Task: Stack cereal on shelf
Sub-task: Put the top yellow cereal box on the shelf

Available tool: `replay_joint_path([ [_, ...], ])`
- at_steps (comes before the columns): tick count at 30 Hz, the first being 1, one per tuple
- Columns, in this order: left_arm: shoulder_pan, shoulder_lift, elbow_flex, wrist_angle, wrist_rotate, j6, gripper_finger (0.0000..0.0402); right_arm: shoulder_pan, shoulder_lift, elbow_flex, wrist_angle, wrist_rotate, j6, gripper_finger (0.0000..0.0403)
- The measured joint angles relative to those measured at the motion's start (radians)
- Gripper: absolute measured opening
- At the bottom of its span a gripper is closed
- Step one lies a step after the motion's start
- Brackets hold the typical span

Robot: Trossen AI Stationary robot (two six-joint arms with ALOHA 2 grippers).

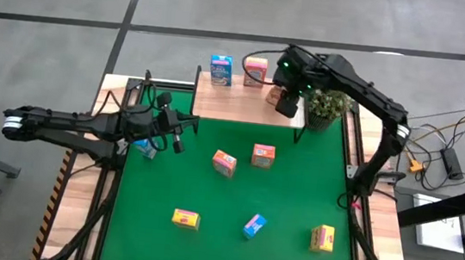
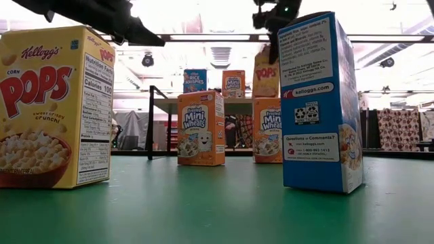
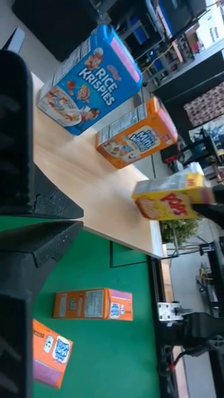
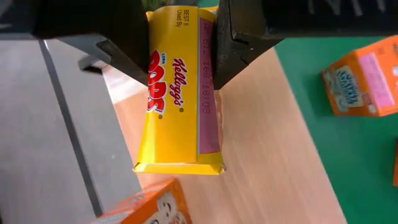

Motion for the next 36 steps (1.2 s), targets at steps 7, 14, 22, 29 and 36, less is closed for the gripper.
replay_joint_path([
  [7, 0.0, -0.015, 0.0, -0.009, 0.0, 0.0, 0.0, -0.017, 0.087, 0.082, -0.01, -0.003, -0.014, 0.0155],
  [14, 0.0, -0.014, 0.0, -0.015, 0.0, 0.0, 0.0, -0.017, 0.124, 0.107, -0.021, 0.001, -0.003, 0.0199],
  [22, 0.0, -0.014, 0.0, -0.014, 0.0, -0.007, 0.0, -0.017, 0.117, 0.122, -0.022, 0.002, 0.019, 0.0212],
  [29, 0.0, -0.012, 0.0, -0.015, 0.0, -0.008, 0.0, -0.016, 0.101, 0.203, -0.018, 0.002, 0.074, 0.021],
  [36, 0.0, -0.012, 0.0, -0.028, 0.0, -0.016, 0.0, 0.003, 0.097, 0.252, -0.023, -0.039, 0.114, 0.0194],
])
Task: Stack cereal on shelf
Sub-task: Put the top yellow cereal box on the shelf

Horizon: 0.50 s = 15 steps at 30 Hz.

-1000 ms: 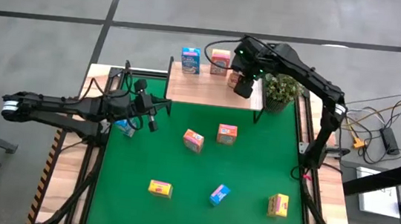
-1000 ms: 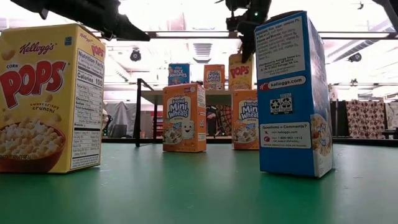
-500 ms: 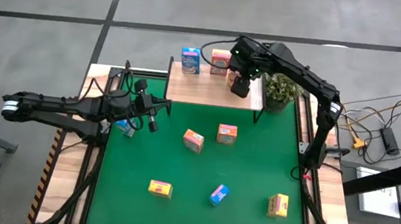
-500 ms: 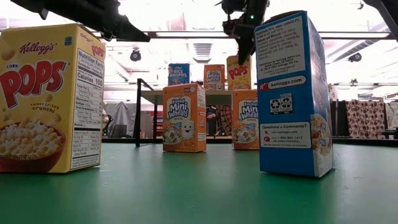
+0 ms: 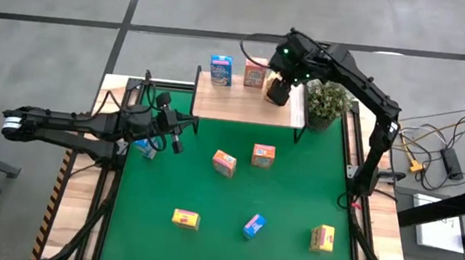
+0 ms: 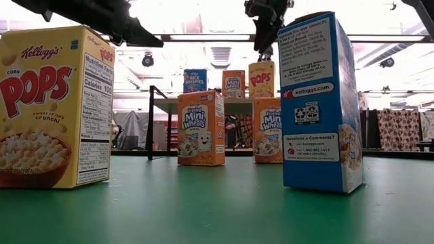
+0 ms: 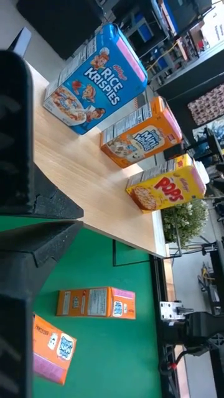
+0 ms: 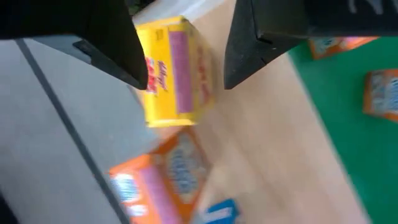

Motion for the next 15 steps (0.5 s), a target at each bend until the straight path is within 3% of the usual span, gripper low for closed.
replay_joint_path([
  [8, 0.0, 0.0, 0.0, -0.021, 0.0, -0.022, 0.0, 0.114, 0.0, -0.14, 0.017, 0.002, -0.013, 0.008],
  [12, 0.0, 0.0, 0.0, -0.038, 0.0, -0.037, 0.0, 0.19, 0.0, -0.264, 0.084, 0.187, -0.03, 0.002],
  [15, 0.0, 0.0, 0.0, -0.042, 0.0, -0.045, 0.0, 0.227, -0.009, -0.371, 0.152, 0.271, -0.054, 0.0013],
])
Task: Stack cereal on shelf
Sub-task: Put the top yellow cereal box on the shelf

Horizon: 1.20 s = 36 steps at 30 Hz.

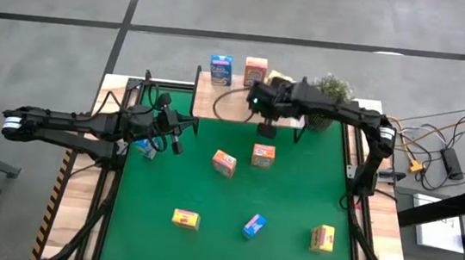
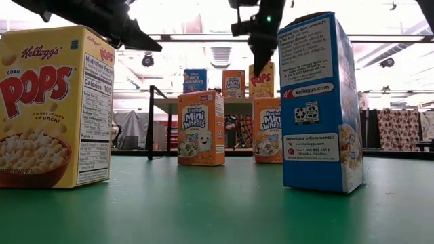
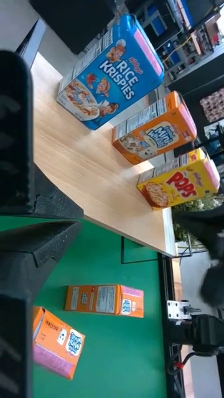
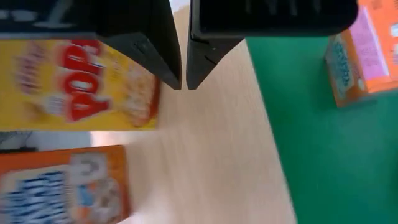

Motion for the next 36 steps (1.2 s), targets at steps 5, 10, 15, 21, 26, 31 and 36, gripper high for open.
replay_joint_path([
  [5, 0.0, 0.0, 0.0, -0.008, 0.0, -0.004, 0.0, 0.001, -0.071, -0.201, 0.195, 0.011, -0.049, 0.0013],
  [10, 0.0, 0.0, 0.0, -0.008, 0.0, -0.003, 0.0, -0.032, -0.18, -0.404, 0.481, 0.147, -0.114, 0.0013],
  [15, 0.0, 0.0, 0.0, -0.008, 0.0, -0.001, 0.0, -0.06, -0.262, -0.569, 0.677, 0.173, -0.142, 0.0013],
  [21, 0.0, 0.001, 0.0, -0.006, 0.0, 0.0, 0.0, -0.085, -0.299, -0.676, 0.816, 0.176, -0.148, 0.0013],
  [26, 0.0, 0.001, 0.0, -0.005, 0.0, 0.0, 0.0, -0.109, -0.293, -0.708, 0.843, 0.197, -0.149, 0.0013],
  [31, 0.0, 0.001, 0.0, -0.005, 0.0, 0.0, 0.0, -0.116, -0.291, -0.735, 0.883, 0.199, -0.143, 0.0013],
  [36, 0.0, 0.0, 0.0, -0.004, 0.0, 0.001, 0.0, -0.113, -0.291, -0.744, 0.94, 0.125, -0.123, 0.0013],
])
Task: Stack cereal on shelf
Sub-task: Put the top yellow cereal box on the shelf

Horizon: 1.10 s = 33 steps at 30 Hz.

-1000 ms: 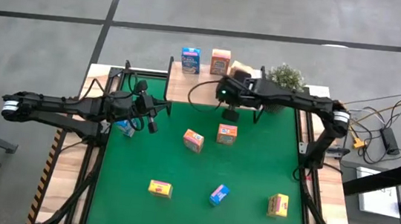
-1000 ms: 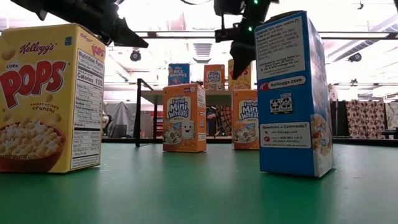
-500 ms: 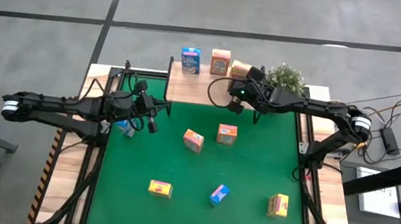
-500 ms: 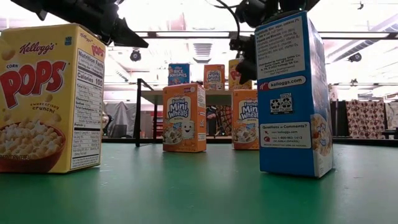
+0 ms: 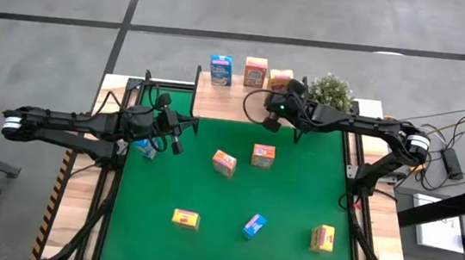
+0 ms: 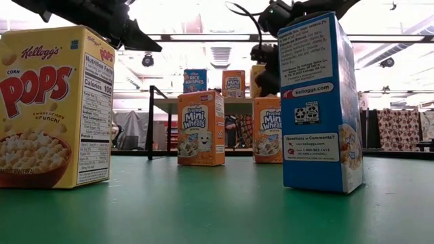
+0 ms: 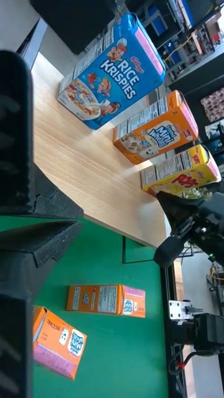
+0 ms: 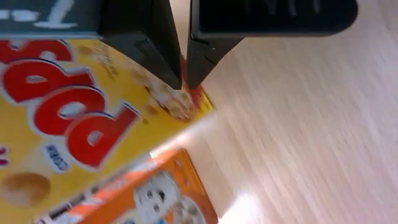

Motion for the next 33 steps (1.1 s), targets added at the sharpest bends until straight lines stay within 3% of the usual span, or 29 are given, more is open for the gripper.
replay_joint_path([
  [12, 0.0, 0.0, 0.0, 0.0, 0.0, 0.007, 0.0, -0.024, 0.001, -0.006, 0.142, -0.019, 0.014, 0.0013],
  [33, 0.0, 0.0, 0.0, -0.001, 0.0, 0.007, 0.0, -0.079, 0.001, -0.006, 0.139, -0.015, -0.05, 0.0013],
])
